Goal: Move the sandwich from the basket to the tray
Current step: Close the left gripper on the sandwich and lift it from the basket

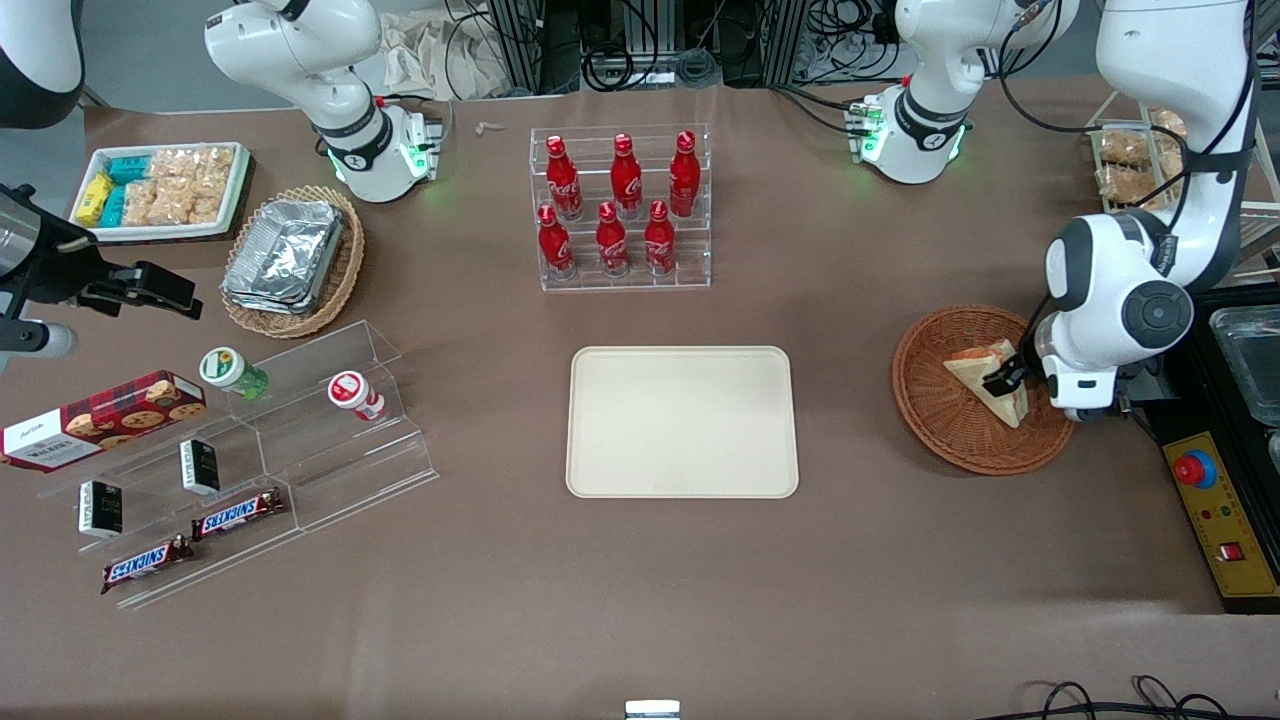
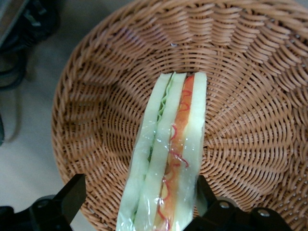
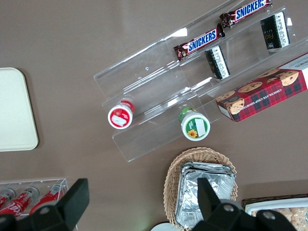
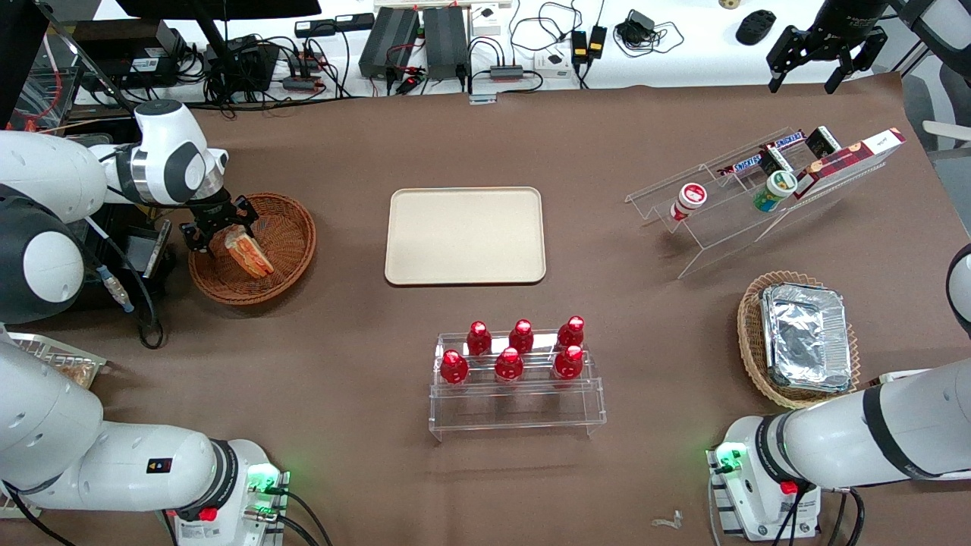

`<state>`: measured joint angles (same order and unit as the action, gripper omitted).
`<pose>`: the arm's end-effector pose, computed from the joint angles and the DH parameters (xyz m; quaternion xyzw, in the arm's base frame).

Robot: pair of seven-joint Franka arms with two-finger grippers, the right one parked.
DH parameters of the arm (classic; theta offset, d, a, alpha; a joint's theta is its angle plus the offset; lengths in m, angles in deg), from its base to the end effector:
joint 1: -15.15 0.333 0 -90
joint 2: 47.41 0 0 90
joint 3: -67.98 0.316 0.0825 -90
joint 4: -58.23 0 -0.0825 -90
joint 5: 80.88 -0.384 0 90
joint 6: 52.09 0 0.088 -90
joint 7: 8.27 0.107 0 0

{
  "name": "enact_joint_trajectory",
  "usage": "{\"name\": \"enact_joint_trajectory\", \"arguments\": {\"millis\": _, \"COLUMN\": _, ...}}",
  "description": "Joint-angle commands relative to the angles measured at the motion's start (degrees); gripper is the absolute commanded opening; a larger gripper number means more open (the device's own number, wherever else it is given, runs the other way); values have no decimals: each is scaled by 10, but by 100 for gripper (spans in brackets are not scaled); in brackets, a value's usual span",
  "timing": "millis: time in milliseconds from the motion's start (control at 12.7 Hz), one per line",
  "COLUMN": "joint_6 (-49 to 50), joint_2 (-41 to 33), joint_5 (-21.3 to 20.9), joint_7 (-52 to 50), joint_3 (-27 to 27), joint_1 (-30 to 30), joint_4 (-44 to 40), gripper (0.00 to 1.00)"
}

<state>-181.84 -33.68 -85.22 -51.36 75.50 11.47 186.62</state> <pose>0.5180 0.0375 0.2458 -0.9218 -0.3703 0.0867 0.0755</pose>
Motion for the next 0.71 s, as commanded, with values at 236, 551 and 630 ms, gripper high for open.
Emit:
{"name": "enact_joint_trajectory", "arguments": {"millis": 236, "joint_6": -43, "joint_2": 27, "joint_5": 13, "joint_7": 3, "joint_3": -1, "joint_1": -2, "joint_4": 5, "gripper": 32}}
{"name": "enact_joint_trajectory", "arguments": {"millis": 551, "joint_6": -36, "joint_2": 25, "joint_5": 13, "joint_7": 3, "joint_3": -3, "joint_1": -4, "joint_4": -13, "gripper": 0}}
{"name": "enact_joint_trajectory", "arguments": {"millis": 630, "joint_6": -30, "joint_2": 19, "joint_5": 13, "joint_7": 4, "joint_3": -5, "joint_1": -5, "joint_4": -21, "gripper": 0}}
